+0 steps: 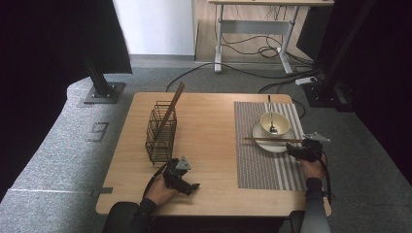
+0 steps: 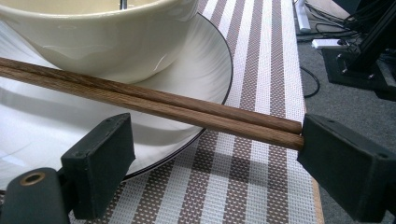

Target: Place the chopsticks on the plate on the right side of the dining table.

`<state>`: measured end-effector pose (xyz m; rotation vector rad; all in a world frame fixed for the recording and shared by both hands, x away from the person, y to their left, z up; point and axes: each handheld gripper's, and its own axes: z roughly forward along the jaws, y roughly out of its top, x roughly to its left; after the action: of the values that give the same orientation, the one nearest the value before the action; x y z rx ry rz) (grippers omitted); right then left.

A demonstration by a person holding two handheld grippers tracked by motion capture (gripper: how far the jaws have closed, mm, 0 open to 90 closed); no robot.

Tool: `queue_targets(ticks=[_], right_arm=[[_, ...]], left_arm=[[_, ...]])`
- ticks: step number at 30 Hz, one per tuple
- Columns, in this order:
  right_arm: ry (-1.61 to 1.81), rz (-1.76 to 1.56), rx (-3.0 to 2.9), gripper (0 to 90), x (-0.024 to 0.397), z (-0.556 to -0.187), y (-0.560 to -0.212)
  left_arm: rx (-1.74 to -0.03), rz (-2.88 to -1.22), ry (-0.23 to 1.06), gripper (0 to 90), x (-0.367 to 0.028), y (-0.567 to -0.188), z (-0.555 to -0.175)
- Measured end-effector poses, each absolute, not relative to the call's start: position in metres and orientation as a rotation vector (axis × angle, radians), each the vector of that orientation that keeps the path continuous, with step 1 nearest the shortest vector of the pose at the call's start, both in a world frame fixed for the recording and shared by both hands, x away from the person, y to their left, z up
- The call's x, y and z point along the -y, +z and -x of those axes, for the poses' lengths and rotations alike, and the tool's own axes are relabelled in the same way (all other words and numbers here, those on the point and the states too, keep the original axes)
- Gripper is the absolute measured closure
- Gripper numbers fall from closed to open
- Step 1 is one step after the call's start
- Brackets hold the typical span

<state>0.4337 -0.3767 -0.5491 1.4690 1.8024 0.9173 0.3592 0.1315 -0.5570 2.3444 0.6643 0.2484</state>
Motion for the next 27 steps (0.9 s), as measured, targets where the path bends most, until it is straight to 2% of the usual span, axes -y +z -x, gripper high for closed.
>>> queue_targets(ticks=[12, 27], right_arm=[[0.902, -1.478, -1.788, 8.7, 0.379, -0.432, -0.546], [0.880, -1.453, -1.938, 0.4, 0.374, -0.410, -0.530]], left_arm=[[-0.664, -2.344, 0.248, 0.0, -0.131, -0.557, -0.359], [-0.665, -2.343, 0.248, 0.0, -0.132, -0.557, -0.359]])
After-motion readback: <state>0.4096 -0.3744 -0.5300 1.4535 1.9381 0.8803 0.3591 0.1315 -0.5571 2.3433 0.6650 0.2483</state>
